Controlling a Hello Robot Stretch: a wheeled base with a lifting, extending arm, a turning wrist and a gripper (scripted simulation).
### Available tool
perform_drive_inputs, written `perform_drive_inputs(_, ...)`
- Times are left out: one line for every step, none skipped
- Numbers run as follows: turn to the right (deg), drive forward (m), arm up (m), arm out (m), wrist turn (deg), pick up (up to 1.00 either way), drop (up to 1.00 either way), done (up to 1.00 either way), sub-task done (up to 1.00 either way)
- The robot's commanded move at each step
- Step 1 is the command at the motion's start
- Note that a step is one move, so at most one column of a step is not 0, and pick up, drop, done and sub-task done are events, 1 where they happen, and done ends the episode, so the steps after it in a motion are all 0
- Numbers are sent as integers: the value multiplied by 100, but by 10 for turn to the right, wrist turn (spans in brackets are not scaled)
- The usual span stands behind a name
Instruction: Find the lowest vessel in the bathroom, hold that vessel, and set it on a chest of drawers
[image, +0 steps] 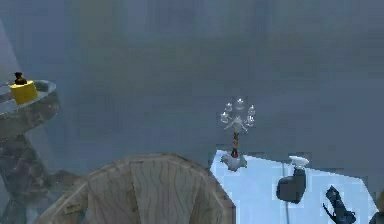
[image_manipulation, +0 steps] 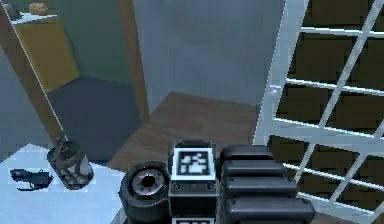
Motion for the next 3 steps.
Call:
perform_drive_inputs(450,0,0,0,0,0,0,0,0)
perform_drive_inputs(450,0,0,0,0,0,0,0,0)
perform_drive_inputs(60,0,0,0,0,0,0,0,0)
